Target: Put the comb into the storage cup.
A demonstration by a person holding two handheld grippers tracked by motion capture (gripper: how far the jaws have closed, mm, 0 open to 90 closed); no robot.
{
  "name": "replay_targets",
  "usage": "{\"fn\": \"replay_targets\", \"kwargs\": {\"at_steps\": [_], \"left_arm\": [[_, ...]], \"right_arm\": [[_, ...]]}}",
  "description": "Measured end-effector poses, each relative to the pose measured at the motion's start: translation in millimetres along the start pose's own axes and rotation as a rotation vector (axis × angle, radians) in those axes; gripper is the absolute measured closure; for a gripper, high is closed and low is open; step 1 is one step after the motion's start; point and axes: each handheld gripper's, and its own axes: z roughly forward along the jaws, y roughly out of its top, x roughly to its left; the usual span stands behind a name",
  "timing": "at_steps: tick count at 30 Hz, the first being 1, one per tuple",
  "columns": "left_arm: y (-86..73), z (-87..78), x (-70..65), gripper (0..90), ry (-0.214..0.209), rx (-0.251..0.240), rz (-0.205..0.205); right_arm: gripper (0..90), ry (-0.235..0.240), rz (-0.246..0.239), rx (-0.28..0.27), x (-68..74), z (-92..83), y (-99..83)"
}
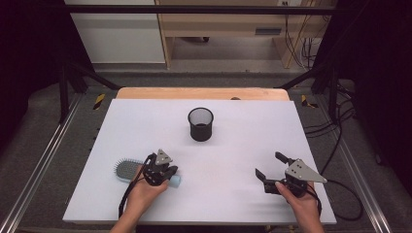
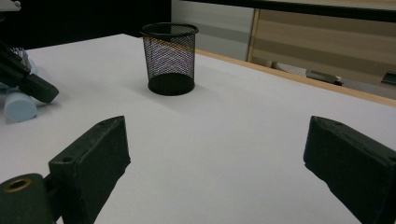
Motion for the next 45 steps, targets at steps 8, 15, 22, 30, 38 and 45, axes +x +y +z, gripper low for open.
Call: {"fn": "replay_targets", "kwargs": {"at_steps": [8, 15, 22, 30, 38, 45], "left_arm": [[-14.1, -11.5, -5.3, 90.0, -0.017, -0.009, -0.016], [-24.5, -20.9, -6.9, 90.0, -0.025, -0.006, -0.020], [-32.8, -30.7, -8.2, 90.0, -0.034, -0.002, -0.022], [-42.5, -42.1, -5.3, 90.0, -0.041, 0.006, -0.030], [-51.9, -52.9, -4.9, 90.0, -0.055, 0.028, -0.028], [-61.5, -63.0, -1.1, 90.0, -0.050, 0.058, -0.022]], "right_arm": [[7.0, 0.004, -0.002, 0.000, 0.9, 0.4, 0.3], [6.9, 0.004, -0.006, 0.005, 1.2, 0.7, 0.0], [6.9, 0.002, -0.006, 0.005, 1.1, 0.5, 0.1], [6.9, 0.006, -0.011, 0.011, 2.0, 1.2, -0.1], [6.9, 0.006, -0.010, 0.009, 2.1, 1.1, 0.1], [6.9, 0.006, -0.009, 0.009, 2.7, 1.3, 0.1]]}}
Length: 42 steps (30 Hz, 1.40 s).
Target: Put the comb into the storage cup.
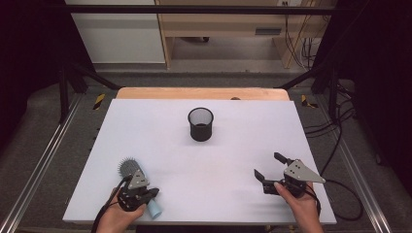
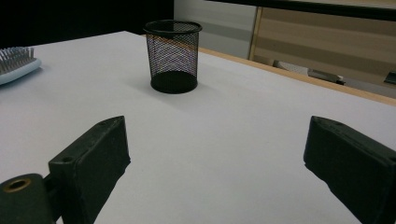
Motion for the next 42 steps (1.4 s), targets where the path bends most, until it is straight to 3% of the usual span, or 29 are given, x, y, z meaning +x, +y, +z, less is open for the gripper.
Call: {"fn": "replay_targets", "kwargs": {"at_steps": [22, 42], "left_arm": [[-26.7, -26.4, 27.2, 90.0, 0.062, 0.028, -0.043], [-32.7, -35.2, 46.0, 90.0, 0.093, 0.041, -0.050]], "right_arm": [[6.9, 0.001, 0.002, 0.008, 0.6, 1.6, -1.1], [6.8, -0.003, 0.002, 0.003, 0.0, 0.3, -0.6]]}}
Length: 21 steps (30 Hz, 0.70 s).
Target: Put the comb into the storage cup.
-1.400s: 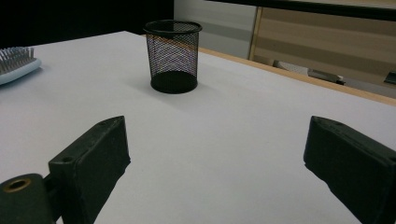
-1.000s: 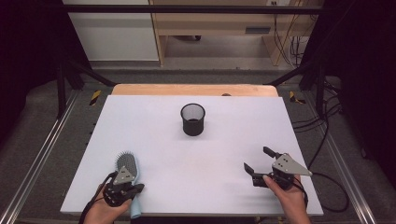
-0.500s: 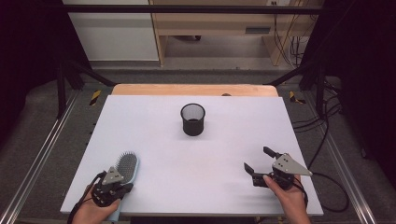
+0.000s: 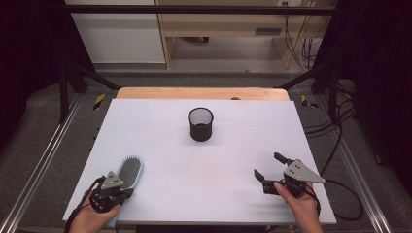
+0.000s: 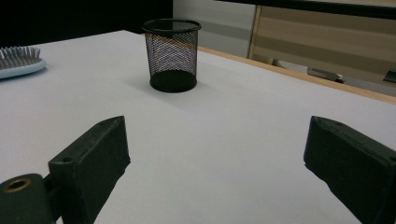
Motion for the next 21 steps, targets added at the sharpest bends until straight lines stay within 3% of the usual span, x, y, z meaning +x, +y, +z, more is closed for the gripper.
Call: {"fn": "replay_targets", "kwargs": {"at_steps": [14, 21], "left_arm": [[0.8, -2.5, 19.2, 90.0, 0.025, 0.021, -0.001], [3.4, -1.8, 29.3, 90.0, 0.013, 0.027, -0.002]], "right_arm": [[6.8, 0.000, 0.000, 0.001, 0.2, 0.1, -0.2], [6.8, 0.000, -0.001, 0.002, 0.2, 0.1, -0.3]]}}
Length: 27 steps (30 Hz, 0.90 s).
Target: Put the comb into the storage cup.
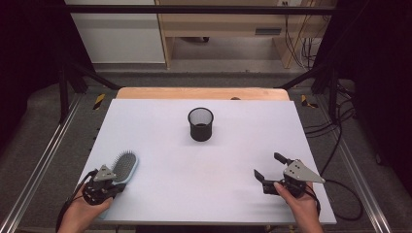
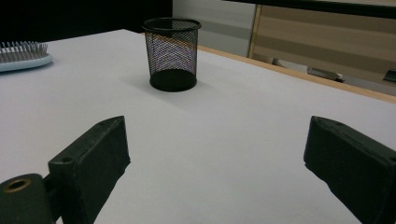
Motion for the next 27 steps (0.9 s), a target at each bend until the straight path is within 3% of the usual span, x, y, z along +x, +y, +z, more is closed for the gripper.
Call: {"fn": "replay_targets", "kwargs": {"at_steps": [10, 27], "left_arm": [[5.1, 2.8, 10.7, 90.0, -0.021, 0.009, 0.025], [16.2, 11.5, 22.3, 90.0, 0.004, 0.016, 0.056]], "right_arm": [[6.8, 0.000, 0.000, 0.001, 0.2, 0.1, -0.1], [6.8, 0.000, -0.002, 0.005, 0.4, 0.3, -0.3]]}}
